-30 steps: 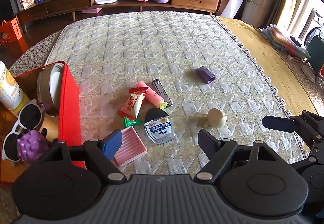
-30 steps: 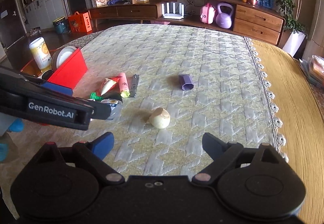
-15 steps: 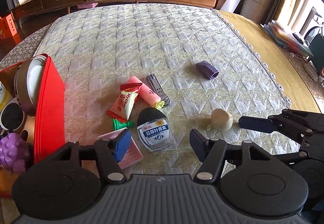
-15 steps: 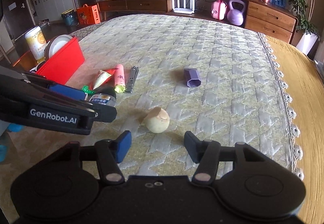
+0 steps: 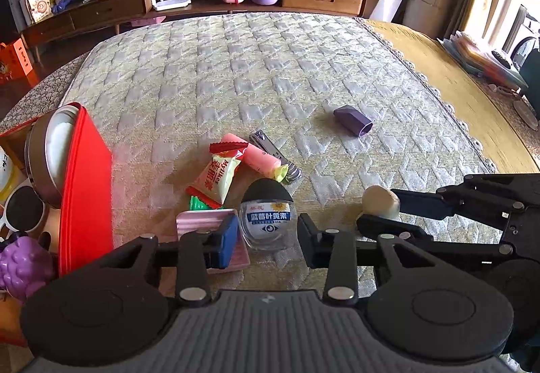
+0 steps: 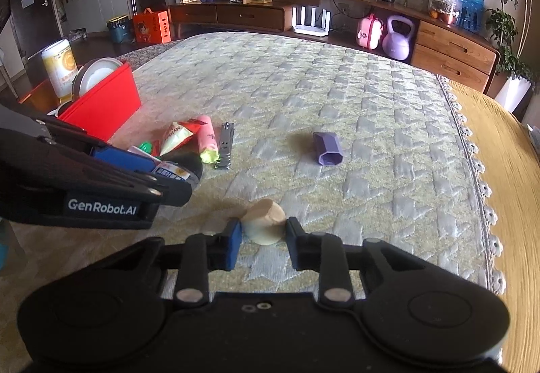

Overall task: Organize rigid objects
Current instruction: 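Close the right tool on the small cream ball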

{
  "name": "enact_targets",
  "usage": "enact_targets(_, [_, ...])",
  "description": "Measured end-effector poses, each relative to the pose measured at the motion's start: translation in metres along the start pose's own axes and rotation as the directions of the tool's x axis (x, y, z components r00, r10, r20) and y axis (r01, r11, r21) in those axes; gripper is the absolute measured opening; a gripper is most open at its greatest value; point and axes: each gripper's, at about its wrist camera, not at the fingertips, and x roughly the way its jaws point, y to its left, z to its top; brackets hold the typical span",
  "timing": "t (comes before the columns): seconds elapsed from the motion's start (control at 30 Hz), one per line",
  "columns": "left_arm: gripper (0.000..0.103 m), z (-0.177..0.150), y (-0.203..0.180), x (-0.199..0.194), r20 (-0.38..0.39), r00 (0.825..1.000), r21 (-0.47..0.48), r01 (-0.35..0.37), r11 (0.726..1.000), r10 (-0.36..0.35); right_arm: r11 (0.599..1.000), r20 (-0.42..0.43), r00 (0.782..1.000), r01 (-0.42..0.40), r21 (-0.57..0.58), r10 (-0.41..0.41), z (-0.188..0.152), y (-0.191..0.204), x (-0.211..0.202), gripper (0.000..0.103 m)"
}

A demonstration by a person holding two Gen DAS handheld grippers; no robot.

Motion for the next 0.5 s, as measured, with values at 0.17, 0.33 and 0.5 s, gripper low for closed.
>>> enact_targets(0.17, [0.010,-0.001,0.002,-0.004,0.005,1.000,-0.004,0.019,1.000,-0.019,1.000,0.007,1.000,0.009,0.016,-0.009,-0.001,0.001,-0.006,0.027])
enact_targets(0.33, [0.009,-0.002,0.001,-0.006,-0.018,0.999,0.001,0.043,0.999,-0.043,1.000,0.000,1.000,0.014,0.014,-0.014,-0.006,0.005,-0.017,0.027])
enact_targets(0.5, [0.009,-0.002,0.005,-0.008,-0.019,0.998,-0.009,0.059,0.998,-0.059,1.000,-0.005,1.000,0.015,0.017,-0.015,-0.010,0.004,-0.023,0.027])
